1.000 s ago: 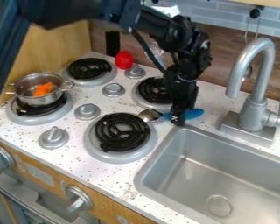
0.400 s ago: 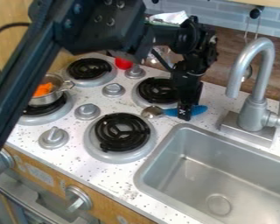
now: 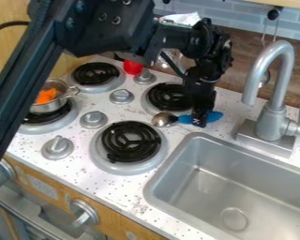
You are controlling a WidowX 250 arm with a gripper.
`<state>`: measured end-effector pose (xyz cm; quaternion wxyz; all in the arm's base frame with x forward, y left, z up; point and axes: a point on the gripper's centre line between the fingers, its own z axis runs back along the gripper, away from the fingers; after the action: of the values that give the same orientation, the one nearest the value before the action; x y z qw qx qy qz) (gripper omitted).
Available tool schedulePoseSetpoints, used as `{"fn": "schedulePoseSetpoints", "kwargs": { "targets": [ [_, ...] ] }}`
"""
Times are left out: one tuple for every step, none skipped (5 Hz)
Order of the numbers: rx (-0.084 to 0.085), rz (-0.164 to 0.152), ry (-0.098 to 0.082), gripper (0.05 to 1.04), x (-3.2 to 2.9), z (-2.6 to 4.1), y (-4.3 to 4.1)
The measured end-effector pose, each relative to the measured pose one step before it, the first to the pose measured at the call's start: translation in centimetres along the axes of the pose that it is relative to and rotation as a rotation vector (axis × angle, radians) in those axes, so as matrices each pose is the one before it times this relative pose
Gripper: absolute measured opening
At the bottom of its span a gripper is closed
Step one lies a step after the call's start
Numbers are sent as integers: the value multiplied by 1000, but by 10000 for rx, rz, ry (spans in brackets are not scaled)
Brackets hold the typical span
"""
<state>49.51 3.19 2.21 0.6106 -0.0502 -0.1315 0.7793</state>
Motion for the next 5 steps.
{"fn": "schedulePoseSetpoints", "kwargs": {
  "targets": [
    [31,65,-7,596,105,-26,178],
    [8,-142,97,587,-132,126,363],
    [352,-537,410,533,-350,288,1116],
    [713,-651,520,455,-87,1006,2180],
    [806,-693,171,453,-196,1332,1318]
  ]
}}
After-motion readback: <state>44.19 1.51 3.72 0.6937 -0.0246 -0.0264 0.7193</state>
